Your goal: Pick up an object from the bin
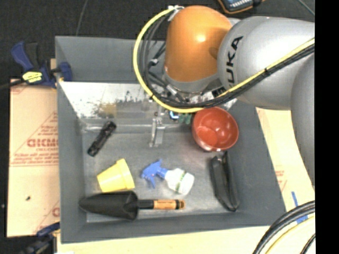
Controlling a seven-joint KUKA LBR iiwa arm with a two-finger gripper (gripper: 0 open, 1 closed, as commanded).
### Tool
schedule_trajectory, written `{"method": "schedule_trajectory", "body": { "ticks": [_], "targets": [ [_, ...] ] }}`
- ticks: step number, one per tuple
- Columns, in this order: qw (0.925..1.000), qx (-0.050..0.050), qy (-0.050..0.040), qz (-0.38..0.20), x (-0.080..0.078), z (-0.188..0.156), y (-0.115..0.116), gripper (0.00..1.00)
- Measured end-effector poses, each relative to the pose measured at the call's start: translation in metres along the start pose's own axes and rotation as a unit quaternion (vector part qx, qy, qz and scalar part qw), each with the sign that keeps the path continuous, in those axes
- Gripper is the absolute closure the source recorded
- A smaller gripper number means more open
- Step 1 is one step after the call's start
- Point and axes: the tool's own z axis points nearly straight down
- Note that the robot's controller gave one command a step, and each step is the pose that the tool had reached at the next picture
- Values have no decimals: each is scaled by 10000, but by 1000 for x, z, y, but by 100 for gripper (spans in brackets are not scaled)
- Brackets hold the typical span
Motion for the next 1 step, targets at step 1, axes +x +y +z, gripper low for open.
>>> {"method": "schedule_trajectory", "body": {
  "ticks": [1],
  "targets": [
    [10000,-2,-26,17,0,-3,-1,0]
  ]
}}
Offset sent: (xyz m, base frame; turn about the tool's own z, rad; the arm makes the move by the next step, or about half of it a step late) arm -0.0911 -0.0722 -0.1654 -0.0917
